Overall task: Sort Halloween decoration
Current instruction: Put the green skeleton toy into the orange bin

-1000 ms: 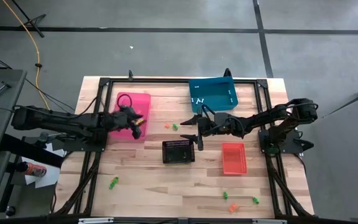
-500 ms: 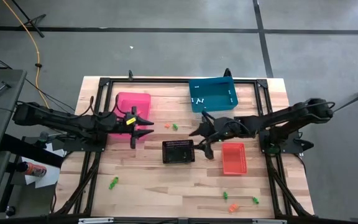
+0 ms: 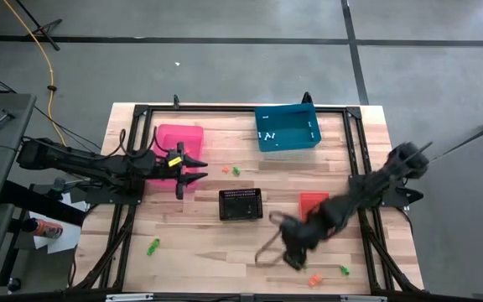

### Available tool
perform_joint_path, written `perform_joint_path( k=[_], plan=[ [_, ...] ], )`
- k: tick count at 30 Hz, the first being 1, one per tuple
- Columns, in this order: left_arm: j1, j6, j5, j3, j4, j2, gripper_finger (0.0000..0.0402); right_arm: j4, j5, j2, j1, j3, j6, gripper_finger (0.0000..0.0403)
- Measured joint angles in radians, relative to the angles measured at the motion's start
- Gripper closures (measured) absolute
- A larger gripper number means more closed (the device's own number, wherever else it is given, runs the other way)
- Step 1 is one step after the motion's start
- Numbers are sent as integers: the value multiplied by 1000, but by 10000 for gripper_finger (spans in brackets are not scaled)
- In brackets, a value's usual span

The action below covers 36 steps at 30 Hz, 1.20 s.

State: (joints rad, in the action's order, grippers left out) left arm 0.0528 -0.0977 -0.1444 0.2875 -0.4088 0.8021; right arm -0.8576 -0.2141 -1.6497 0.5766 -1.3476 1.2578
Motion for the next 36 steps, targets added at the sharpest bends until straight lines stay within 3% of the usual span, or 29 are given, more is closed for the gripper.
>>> perform_joint_path(
  k=[5,8,13,19,24,36],
  plan=[
    [0,32,0,0,-32,0,261,-157,-214,-209,104,-152,73,151],
    [0,68,0,0,-50,0,261,-140,-230,-310,133,-183,-2,151],
    [0,110,0,0,-68,0,261,-168,-214,-418,112,-189,27,151],
    [0,173,-27,0,-92,0,261,-304,-120,-426,74,-188,84,151],
    [0,161,-42,0,-113,-1,261,-169,-128,-423,64,-188,111,151],
    [0,134,-42,0,-109,0,261,-144,-145,-423,95,-122,156,151]
  ],
)
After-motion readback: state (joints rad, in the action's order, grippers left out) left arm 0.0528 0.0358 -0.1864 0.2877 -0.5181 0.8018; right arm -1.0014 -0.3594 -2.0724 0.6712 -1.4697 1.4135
